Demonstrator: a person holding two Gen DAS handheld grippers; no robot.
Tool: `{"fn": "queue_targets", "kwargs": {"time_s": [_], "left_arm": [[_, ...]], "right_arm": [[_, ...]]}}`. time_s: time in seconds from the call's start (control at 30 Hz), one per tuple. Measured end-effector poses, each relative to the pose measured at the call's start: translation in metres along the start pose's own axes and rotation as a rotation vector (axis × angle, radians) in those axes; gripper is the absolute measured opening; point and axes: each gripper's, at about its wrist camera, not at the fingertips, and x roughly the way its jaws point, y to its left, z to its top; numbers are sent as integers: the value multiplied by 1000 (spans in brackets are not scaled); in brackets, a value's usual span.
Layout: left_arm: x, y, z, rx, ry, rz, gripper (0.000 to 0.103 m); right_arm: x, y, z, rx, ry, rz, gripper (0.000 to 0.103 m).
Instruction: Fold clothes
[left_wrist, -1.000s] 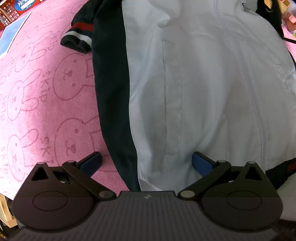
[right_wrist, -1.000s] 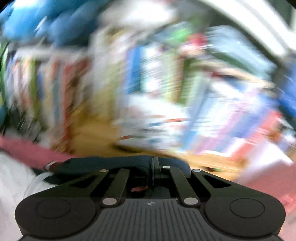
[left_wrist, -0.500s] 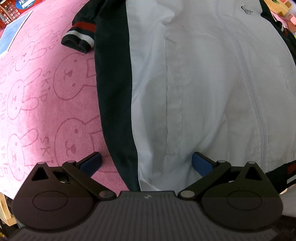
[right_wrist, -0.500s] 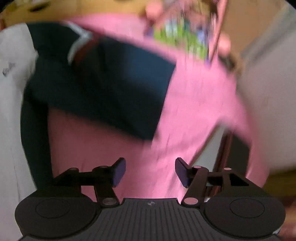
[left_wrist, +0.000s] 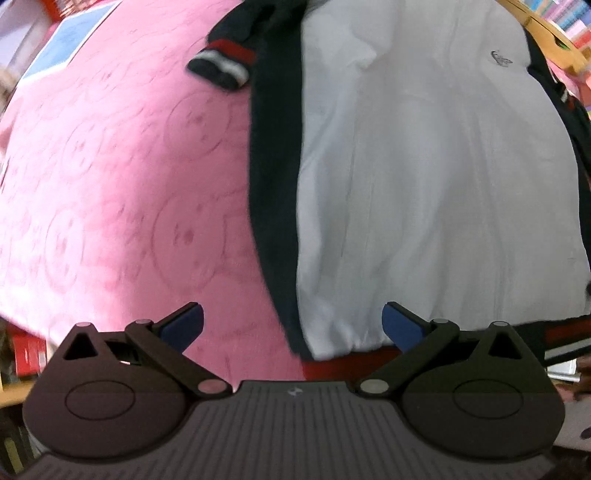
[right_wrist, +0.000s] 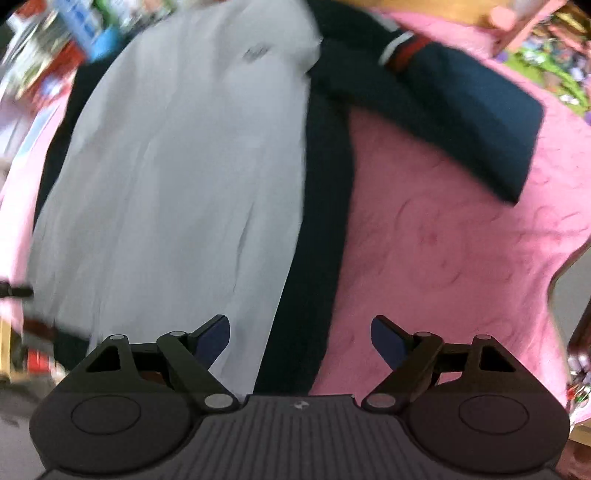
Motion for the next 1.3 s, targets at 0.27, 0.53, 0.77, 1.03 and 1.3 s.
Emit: {"fn": "queue_targets", "kwargs": {"time_s": [0.27, 0.53, 0.77, 1.03, 1.3], "left_arm": [[24, 6, 6, -120, 70, -45, 61], [22, 29, 5, -51, 119, -76, 59], [-9, 54, 71, -41, -68, -82, 83], [-31, 7, 122, -61, -153, -34, 86], [-106, 12, 64, -58, -116, -35, 87]], "right_arm": [[10, 10, -22, 36, 19, 64, 32], [5, 3, -37, 38, 140, 46, 29], [-40, -6, 62, -1, -245, -163, 90], [-21, 71, 238, -173, -519, -64, 97], [84, 177, 379, -301, -232, 21, 101]]}}
